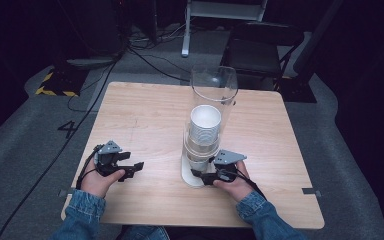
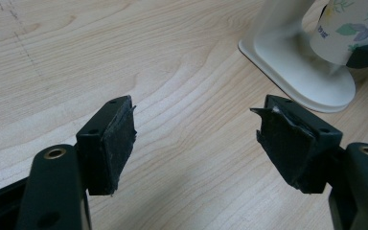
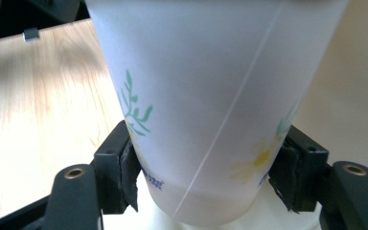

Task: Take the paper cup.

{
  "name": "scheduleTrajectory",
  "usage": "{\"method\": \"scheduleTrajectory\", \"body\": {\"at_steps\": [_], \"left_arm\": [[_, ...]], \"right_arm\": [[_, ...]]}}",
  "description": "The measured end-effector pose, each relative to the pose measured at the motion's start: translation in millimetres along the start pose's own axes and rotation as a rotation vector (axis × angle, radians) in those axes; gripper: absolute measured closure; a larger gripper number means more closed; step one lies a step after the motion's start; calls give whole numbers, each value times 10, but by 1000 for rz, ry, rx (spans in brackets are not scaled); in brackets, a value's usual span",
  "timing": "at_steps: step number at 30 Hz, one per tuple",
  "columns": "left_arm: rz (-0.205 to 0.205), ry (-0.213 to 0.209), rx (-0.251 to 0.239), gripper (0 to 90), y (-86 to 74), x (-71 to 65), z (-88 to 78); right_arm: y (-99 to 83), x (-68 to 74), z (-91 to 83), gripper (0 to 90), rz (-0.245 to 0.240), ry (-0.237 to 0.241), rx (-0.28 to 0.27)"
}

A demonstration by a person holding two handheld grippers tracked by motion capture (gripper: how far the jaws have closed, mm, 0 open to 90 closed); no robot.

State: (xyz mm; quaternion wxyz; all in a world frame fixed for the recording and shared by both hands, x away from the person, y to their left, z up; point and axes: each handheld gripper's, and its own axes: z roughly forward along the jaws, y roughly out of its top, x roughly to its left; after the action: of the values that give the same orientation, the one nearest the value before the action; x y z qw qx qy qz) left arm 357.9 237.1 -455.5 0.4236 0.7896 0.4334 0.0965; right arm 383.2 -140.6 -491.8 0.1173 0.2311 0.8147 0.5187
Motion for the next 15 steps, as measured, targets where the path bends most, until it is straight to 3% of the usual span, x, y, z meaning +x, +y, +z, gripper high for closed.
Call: {"method": "scheduleTrajectory", "body": {"at_steps": [7,15], "left_arm": [[-5,-1,0,286,5,1,8],[-8,-6,-2,286,29,0,29]], "right_arm": [[-41,-5,-56,347,-30,-11,32],[-122,-67,-286,347,-58,-18,148]]}}
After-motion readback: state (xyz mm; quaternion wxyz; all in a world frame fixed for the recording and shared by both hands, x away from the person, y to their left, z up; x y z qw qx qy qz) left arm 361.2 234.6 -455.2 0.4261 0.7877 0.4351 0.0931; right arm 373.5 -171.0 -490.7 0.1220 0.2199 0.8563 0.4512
